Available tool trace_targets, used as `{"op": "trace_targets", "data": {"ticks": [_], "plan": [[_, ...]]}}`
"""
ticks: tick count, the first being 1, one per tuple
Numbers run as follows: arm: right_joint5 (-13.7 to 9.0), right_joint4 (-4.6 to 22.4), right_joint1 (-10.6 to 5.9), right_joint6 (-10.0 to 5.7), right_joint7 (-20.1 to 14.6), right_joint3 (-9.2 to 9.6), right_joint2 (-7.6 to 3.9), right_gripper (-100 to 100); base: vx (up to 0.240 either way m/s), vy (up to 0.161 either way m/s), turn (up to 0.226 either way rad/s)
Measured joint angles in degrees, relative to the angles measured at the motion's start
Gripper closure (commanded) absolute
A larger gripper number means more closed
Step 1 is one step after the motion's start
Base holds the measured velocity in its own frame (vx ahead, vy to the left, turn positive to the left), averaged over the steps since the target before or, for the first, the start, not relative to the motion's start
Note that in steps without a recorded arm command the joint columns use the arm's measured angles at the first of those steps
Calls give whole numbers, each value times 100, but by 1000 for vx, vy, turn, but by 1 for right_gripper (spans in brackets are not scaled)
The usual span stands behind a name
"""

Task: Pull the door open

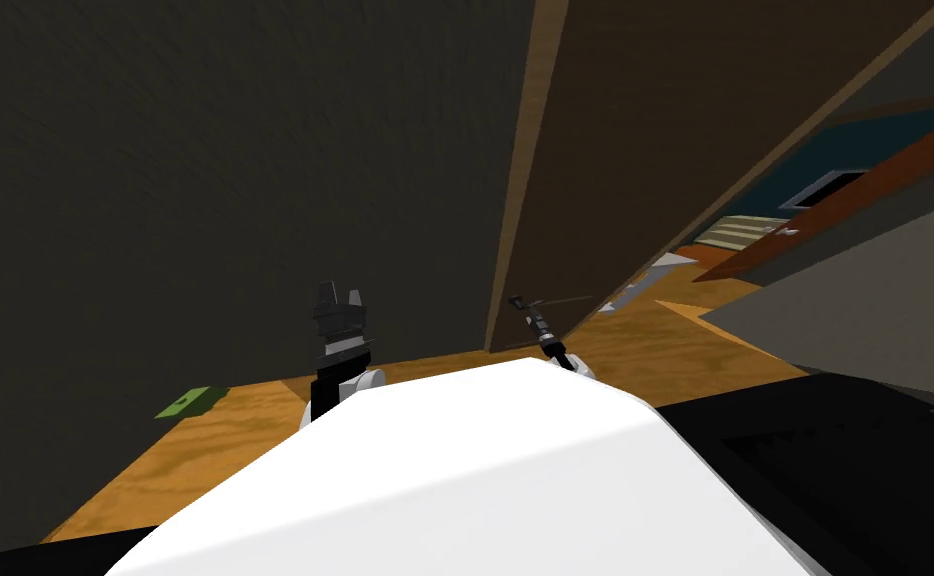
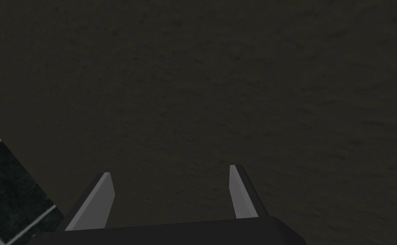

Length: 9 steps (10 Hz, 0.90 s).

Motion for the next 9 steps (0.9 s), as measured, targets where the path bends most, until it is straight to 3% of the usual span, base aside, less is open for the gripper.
{"op": "trace_targets", "data": {"ticks": [2,3,4,9], "plan": [[-117,328,-65,-165,16,-156,-96,-100,182,9,186],[-171,363,-46,-192,12,-228,-131,-100,85,4,36],[-177,361,-46,-189,11,-236,-133,100,-11,-2,-31],[-170,373,-42,-182,6,-223,-124,100,-16,-2,0]]}}
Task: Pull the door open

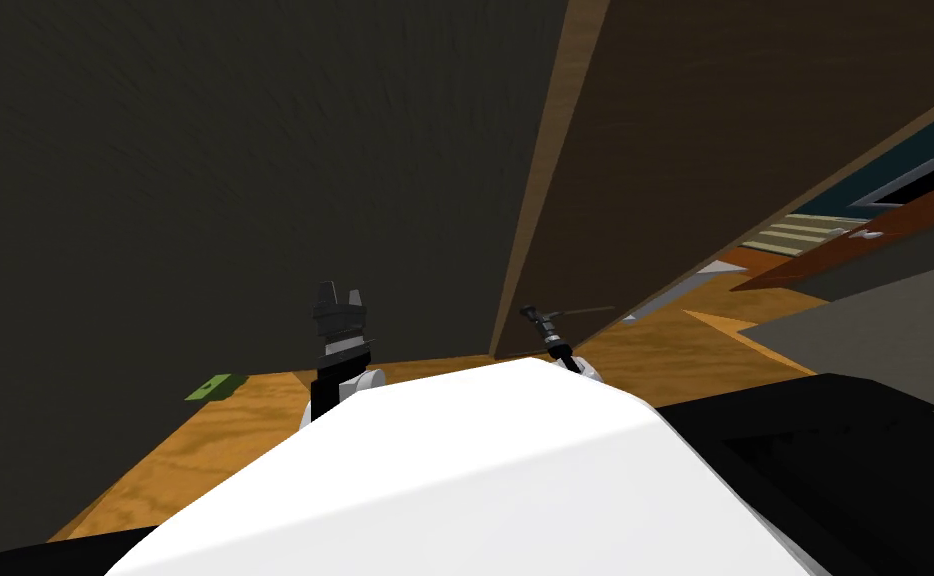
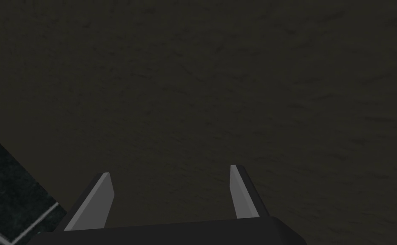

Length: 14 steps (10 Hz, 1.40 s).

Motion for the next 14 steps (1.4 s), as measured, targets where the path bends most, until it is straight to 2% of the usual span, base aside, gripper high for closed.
{"op": "trace_targets", "data": {"ticks": [3,5,8,10,11,12,14], "plan": [[29,-28,80,-79,-83,5,-62,100,-133,-56,141],[74,44,158,-274,-196,28,-159,100,-218,-65,182],[164,17,409,-526,-380,62,-288,100,-213,-69,167],[215,100,485,-722,-496,84,-385,100,-200,-80,146],[242,21,596,-770,-562,100,-418,100,-84,-41,36],[251,15,619,-776,-580,118,-407,100,-140,-37,148],[269,102,653,-914,-621,92,-454,100,-204,-82,209]]}}
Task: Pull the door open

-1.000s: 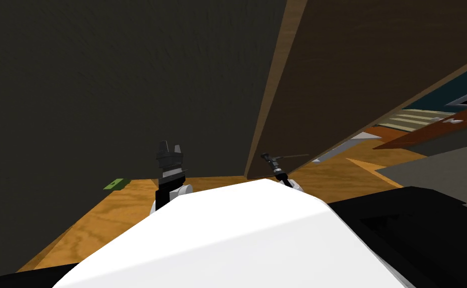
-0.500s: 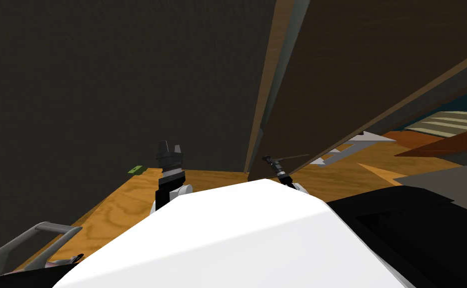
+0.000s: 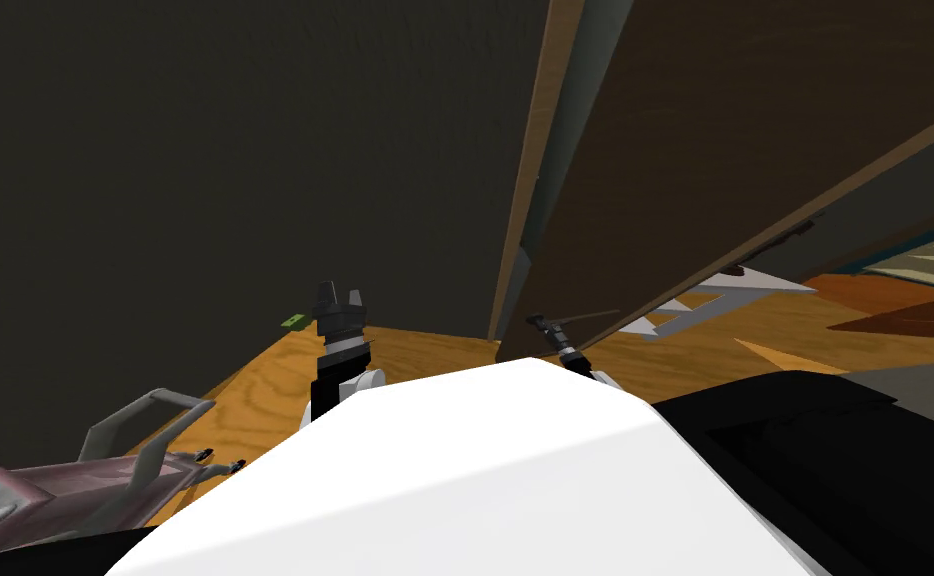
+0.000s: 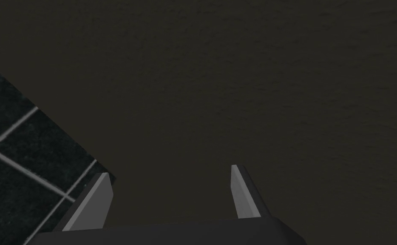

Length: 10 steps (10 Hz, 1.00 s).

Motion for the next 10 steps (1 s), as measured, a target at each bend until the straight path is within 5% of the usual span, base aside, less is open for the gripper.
{"op": "trace_targets", "data": {"ticks": [7,10], "plan": [[109,261,203,-614,-178,-70,-195,100,-220,-60,150],[36,380,31,-518,-133,10,-177,100,-198,-61,98]]}}
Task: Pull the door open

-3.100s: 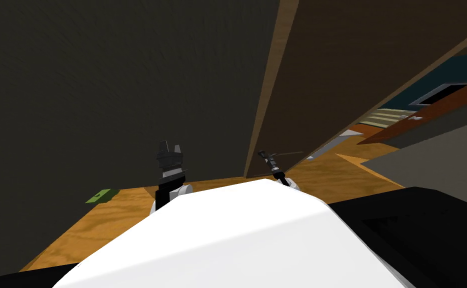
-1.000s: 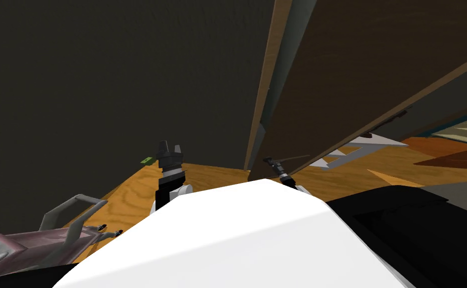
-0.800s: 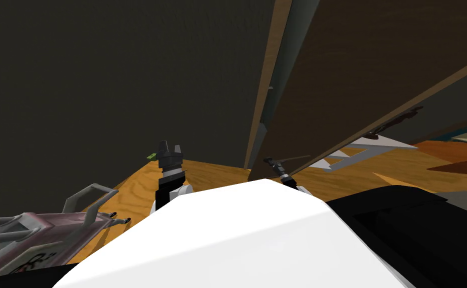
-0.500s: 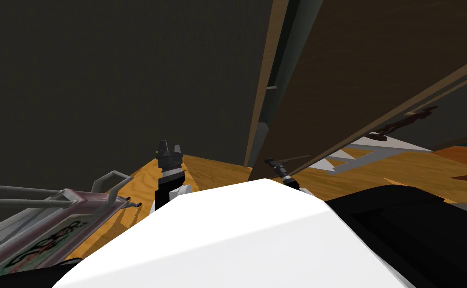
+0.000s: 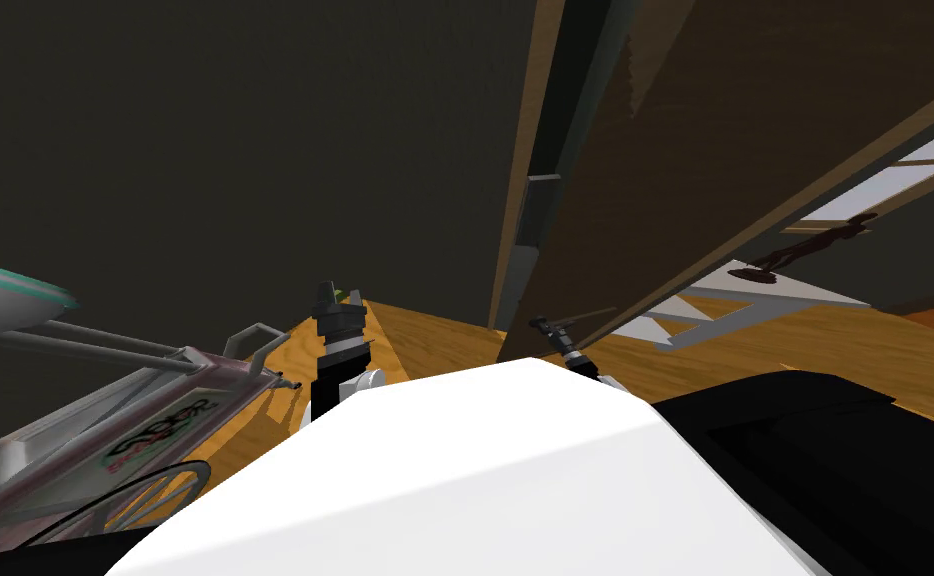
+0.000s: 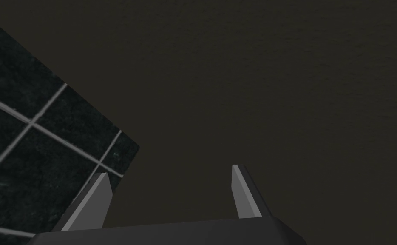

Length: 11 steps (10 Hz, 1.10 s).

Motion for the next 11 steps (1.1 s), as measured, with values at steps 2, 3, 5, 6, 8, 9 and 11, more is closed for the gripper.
{"op": "trace_targets", "data": {"ticks": [2,3,5,6,8,9,11], "plan": [[-98,253,-301,4,113,83,23,100,-218,-70,84],[-144,238,-355,84,143,138,33,100,-167,-74,81],[-213,340,-546,201,219,237,69,100,-126,-44,60],[-234,461,-647,194,250,265,75,100,-114,-40,54],[-307,541,-812,269,311,341,96,100,-104,-52,69],[-338,569,-883,316,342,376,106,100,-58,-26,40],[-404,879,-1161,269,418,450,122,100,-189,-86,124]]}}
